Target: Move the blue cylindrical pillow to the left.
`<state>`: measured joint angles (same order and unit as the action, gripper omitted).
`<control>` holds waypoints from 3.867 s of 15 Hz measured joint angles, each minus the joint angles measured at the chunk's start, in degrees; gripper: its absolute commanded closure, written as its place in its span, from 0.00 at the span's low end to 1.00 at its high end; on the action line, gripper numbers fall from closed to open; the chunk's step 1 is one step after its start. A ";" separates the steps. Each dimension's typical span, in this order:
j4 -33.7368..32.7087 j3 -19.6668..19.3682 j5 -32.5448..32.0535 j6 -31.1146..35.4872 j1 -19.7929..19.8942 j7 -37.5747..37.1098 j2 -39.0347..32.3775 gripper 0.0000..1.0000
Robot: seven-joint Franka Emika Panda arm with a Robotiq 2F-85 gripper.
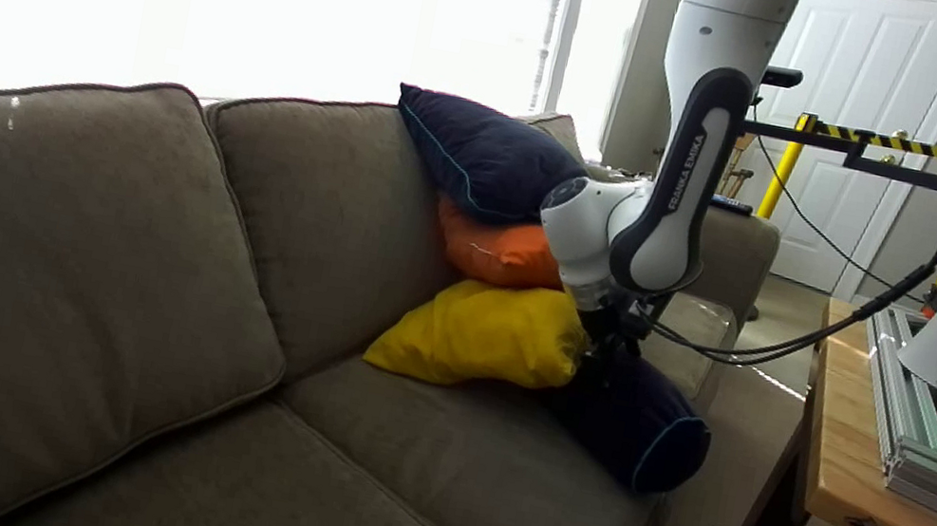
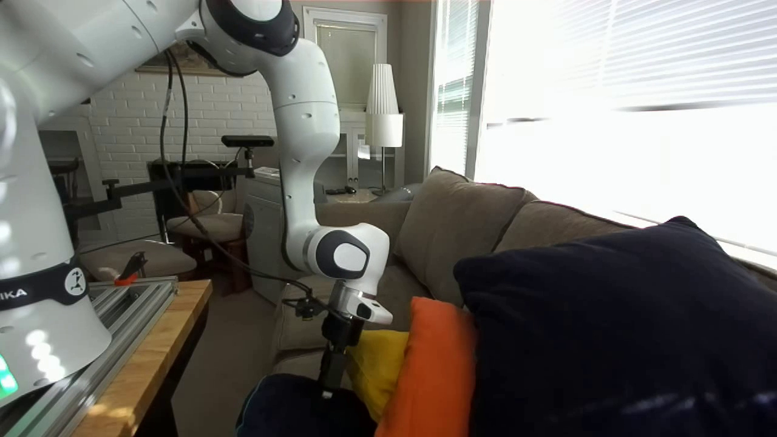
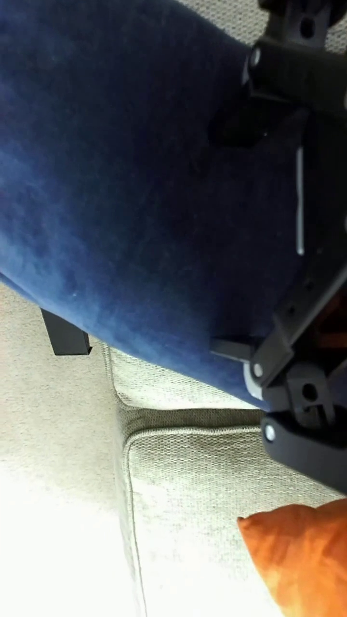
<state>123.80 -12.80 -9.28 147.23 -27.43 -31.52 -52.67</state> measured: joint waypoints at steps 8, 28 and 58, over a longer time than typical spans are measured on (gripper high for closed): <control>-2.59 -0.46 0.01 1.08 -0.68 -2.48 -4.79 0.28; -3.35 -1.03 0.17 0.00 0.41 -3.28 -2.55 1.00; -3.90 6.25 -1.84 -13.29 4.22 -2.00 3.43 0.00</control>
<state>119.90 -6.55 -11.12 133.94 -23.21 -33.52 -49.23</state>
